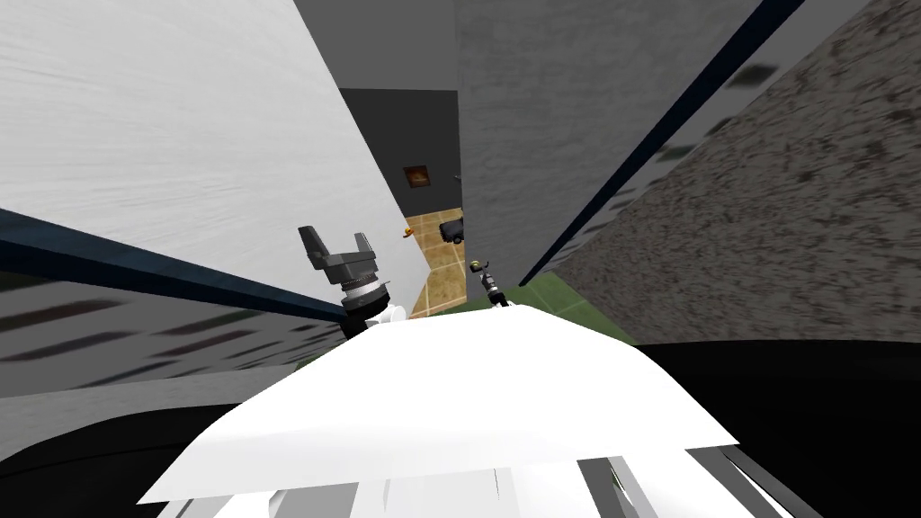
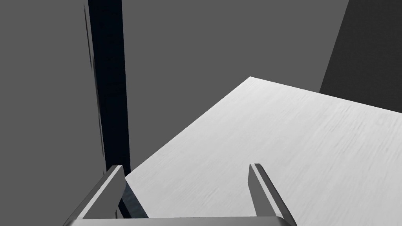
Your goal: Push the door open
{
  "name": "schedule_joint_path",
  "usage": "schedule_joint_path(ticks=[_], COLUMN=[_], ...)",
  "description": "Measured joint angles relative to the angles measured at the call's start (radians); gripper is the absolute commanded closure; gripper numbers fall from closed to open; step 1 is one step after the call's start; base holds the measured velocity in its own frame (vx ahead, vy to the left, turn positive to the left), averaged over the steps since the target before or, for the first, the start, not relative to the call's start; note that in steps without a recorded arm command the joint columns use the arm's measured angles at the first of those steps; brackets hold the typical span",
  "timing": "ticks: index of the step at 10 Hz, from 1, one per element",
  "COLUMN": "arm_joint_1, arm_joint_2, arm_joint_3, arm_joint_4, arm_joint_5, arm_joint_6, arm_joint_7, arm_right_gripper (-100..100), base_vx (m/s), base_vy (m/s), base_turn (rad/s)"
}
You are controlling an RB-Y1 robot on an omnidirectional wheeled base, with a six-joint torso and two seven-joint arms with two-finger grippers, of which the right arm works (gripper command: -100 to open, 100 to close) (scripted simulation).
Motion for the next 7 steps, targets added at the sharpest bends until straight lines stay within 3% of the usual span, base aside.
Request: schedule_joint_path(ticks=[2,3,7], arm_joint_1=[-0.002,-0.002,-0.007], arm_joint_2=[0.003,0.003,0.002], arm_joint_3=[-0.004,-0.005,-0.006], arm_joint_4=[0.009,0.009,0.007], arm_joint_5=[-0.002,-0.002,-0.002], arm_joint_6=[-0.005,-0.005,-0.003], arm_joint_7=[0.001,0.002,0.002], arm_right_gripper=[-100,100,100], base_vx=[0.147,-0.013,-0.011], base_vy=[0.013,0.000,-0.001], base_turn=[0.014,-0.004,0.005])
